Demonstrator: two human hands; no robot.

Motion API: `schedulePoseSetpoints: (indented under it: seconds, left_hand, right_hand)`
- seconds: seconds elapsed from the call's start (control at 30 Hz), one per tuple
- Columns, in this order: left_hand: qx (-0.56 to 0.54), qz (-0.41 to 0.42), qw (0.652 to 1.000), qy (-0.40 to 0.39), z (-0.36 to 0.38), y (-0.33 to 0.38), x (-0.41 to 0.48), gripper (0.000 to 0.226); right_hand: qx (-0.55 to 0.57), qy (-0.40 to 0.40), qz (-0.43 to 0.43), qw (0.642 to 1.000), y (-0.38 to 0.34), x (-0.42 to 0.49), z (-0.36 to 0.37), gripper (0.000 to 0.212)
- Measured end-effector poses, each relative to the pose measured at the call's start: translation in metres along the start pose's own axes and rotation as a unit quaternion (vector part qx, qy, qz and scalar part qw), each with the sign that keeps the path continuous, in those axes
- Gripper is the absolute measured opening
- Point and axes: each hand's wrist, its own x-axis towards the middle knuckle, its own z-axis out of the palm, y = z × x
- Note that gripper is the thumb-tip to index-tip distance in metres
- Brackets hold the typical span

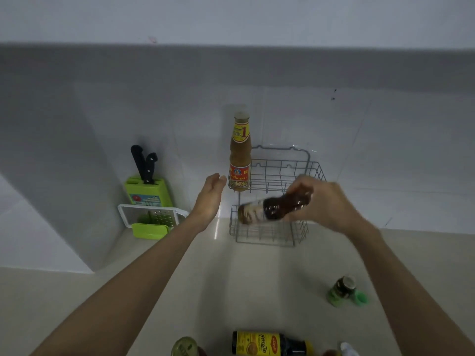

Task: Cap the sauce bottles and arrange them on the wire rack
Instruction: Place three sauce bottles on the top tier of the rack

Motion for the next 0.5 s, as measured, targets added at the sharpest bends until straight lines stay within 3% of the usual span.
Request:
schedulePoseSetpoints:
  seconds: [0.1, 0.2, 0.5]
  left_hand:
    - [0.0, 0.014, 1.0, -0.002, -0.002, 0.017, 0.01, 0.055]
    - [0.002, 0.018, 1.0, -0.015, 0.0, 0.028, 0.017, 0.056]
    - [-0.029, 0.016, 0.998, -0.048, 0.017, 0.042, 0.018, 0.051]
  right_hand:
    - [0.02, 0.076, -0.02, 0.997, -0.017, 0.018, -0.043, 0.047]
    - [-0.028, 0.105, -0.042, 0.993, -0.027, 0.043, -0.063, 0.047]
    - [-0.048, 0.008, -0.08, 0.996, -0.037, 0.11, -0.038, 0.048]
